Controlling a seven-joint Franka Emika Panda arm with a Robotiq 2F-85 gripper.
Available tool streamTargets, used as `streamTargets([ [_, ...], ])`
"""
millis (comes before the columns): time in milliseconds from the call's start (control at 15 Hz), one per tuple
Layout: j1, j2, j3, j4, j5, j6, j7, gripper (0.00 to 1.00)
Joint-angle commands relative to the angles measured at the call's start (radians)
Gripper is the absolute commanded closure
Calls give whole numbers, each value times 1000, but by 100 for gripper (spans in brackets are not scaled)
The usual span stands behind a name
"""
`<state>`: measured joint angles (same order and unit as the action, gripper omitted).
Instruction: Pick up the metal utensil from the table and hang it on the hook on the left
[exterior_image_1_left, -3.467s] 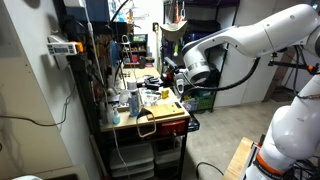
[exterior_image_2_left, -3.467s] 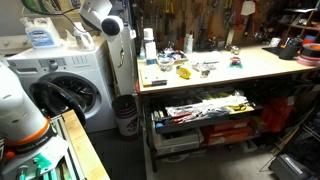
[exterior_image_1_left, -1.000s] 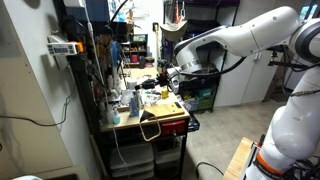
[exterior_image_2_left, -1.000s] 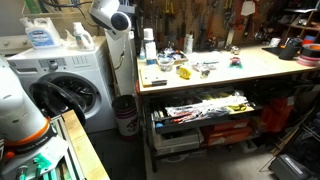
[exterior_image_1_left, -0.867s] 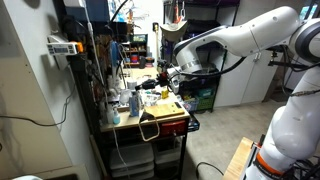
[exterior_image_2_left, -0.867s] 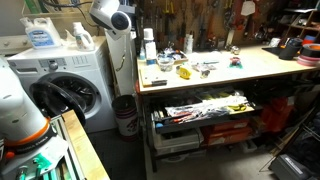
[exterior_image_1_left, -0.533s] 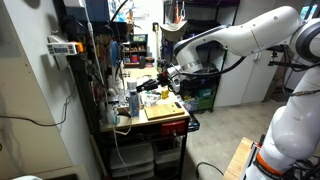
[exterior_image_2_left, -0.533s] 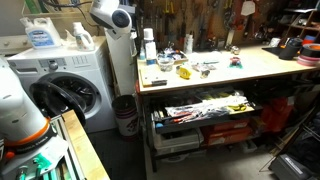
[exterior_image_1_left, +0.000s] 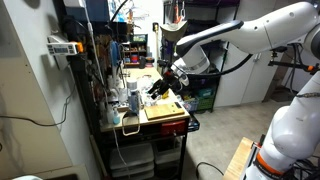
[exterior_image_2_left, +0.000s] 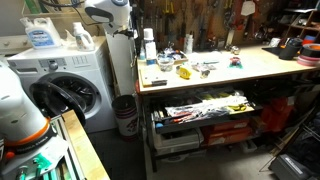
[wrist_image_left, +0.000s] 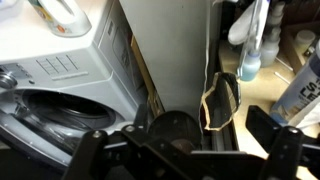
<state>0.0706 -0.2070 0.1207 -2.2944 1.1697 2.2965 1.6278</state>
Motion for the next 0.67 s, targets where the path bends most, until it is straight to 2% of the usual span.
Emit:
streamTargets([
  [0, -85, -111, 50, -54, -278, -71, 169, 0],
  [133, -103, -153, 47, -29, -445, -157, 231, 0],
  [333, -91, -207, 27, 19, -653, -293, 270, 0],
  [600, -67, -252, 27, 109, -823, -463, 206, 0],
])
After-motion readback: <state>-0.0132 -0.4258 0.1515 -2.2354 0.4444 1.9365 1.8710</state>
